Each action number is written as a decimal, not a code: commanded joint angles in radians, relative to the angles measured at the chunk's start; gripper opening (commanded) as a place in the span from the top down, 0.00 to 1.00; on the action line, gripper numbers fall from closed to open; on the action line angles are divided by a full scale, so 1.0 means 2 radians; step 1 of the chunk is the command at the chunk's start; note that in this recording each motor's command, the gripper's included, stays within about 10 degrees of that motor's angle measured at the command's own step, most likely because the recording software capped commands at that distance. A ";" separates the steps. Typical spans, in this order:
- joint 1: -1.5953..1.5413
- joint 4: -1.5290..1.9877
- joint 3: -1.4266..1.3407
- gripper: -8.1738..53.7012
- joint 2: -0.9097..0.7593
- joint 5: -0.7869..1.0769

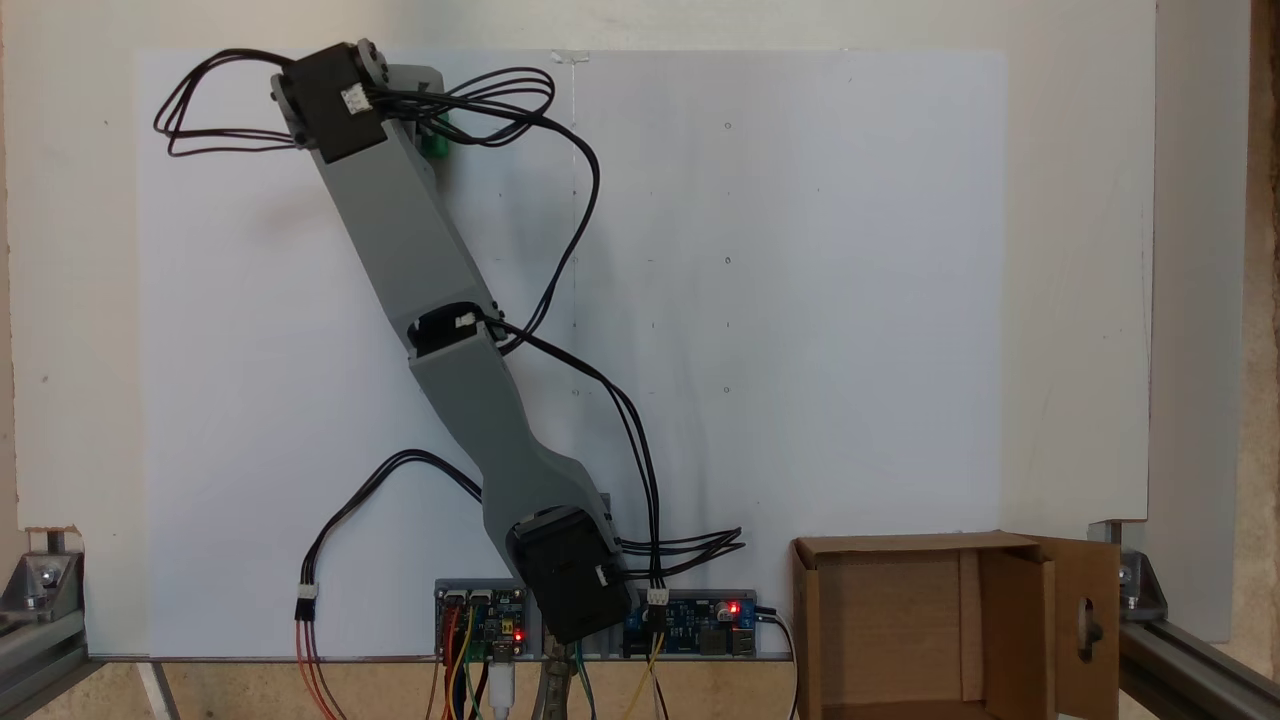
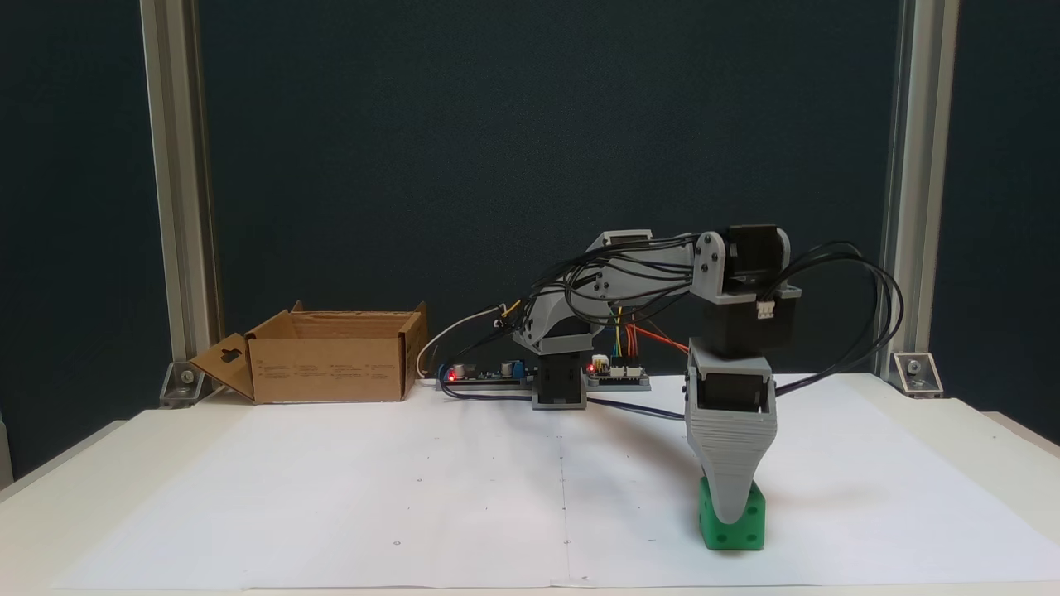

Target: Grasp a green dice and put it in the bin.

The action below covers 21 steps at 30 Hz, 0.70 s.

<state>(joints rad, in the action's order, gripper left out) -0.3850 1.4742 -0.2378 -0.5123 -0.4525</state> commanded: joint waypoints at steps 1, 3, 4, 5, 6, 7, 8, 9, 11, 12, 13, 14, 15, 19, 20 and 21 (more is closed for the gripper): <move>-0.005 0.086 0.004 0.16 -0.008 -0.034; -0.005 0.077 0.000 0.16 -0.008 -0.034; -0.004 0.067 -0.005 0.16 -0.008 -0.033; -0.003 0.059 -0.008 0.16 -0.008 -0.034; -0.002 0.054 -0.008 0.16 -0.008 -0.033; -0.002 0.048 -0.008 0.16 -0.008 -0.033; -0.001 0.040 -0.008 0.16 -0.008 -0.033; 0.000 0.032 -0.008 0.16 -0.008 -0.033; 0.002 0.015 -0.008 0.16 -0.008 -0.033; 0.002 0.006 -0.008 0.16 -0.008 -0.033; 0.002 -0.002 -0.008 0.16 -0.008 -0.033; 0.003 -0.009 -0.008 0.16 -0.008 -0.033; 0.003 -0.015 -0.008 0.16 -0.008 -0.033; 0.006 -0.072 -0.031 0.16 -0.008 -0.033; 0.006 -0.079 -0.035 0.16 -0.008 -0.033; 0.006 -0.081 -0.035 0.16 -0.008 -0.033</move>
<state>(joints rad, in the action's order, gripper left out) -0.3804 1.3330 -0.3313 -0.5093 -0.4541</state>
